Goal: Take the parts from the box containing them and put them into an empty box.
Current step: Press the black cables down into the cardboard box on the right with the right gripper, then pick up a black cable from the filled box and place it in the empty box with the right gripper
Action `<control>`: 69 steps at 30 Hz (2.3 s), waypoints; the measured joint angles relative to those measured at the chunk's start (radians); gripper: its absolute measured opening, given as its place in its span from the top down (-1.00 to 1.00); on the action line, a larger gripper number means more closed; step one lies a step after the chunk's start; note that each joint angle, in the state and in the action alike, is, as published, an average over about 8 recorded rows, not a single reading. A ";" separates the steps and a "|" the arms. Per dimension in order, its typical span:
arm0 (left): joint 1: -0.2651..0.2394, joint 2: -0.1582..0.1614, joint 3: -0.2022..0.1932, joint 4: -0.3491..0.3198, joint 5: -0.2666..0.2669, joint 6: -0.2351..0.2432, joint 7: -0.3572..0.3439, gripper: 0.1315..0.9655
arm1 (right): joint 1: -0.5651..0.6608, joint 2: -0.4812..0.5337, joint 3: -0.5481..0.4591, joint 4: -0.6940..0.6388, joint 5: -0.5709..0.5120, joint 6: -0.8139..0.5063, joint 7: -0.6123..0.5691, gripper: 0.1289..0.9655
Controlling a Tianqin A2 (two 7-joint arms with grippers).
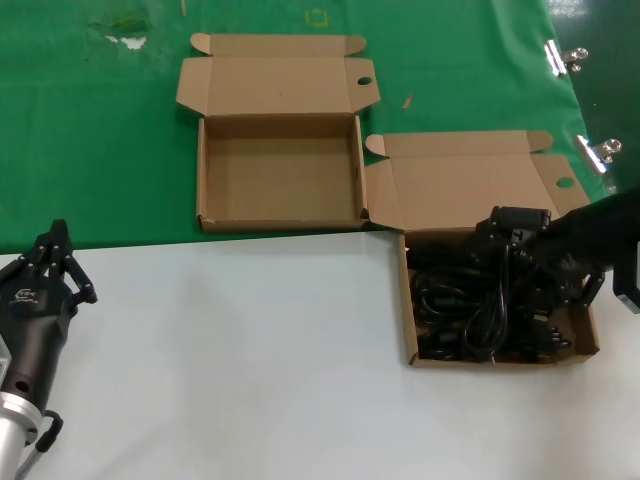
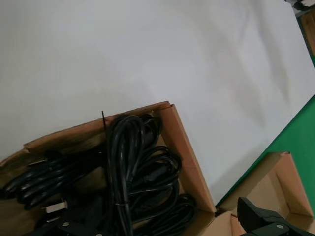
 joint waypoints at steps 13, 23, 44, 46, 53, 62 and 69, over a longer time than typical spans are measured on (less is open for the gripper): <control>0.000 0.000 0.000 0.000 0.000 0.000 0.000 0.98 | -0.027 0.001 0.016 -0.022 0.008 0.012 -0.016 -0.71; 0.000 0.000 0.000 0.000 0.000 0.000 0.000 0.98 | -0.051 0.005 0.026 -0.016 0.016 0.018 -0.016 -0.43; 0.000 0.000 0.000 0.000 0.000 0.000 0.000 0.98 | -0.071 0.011 0.028 -0.056 0.011 0.019 -0.047 0.65; 0.000 0.000 0.000 0.000 0.000 0.000 0.000 0.98 | -0.073 0.013 0.028 -0.057 0.010 0.018 -0.048 0.68; 0.000 0.000 0.000 0.000 0.000 0.000 0.000 0.98 | -0.067 0.018 0.034 -0.063 0.012 0.020 -0.051 0.88; 0.000 0.000 0.000 0.000 0.000 0.000 0.000 0.98 | -0.059 0.027 0.061 -0.025 0.033 0.032 0.007 0.90; 0.000 0.000 0.000 0.000 0.000 0.000 0.000 0.98 | -0.057 0.041 0.089 0.070 0.061 0.029 0.222 0.90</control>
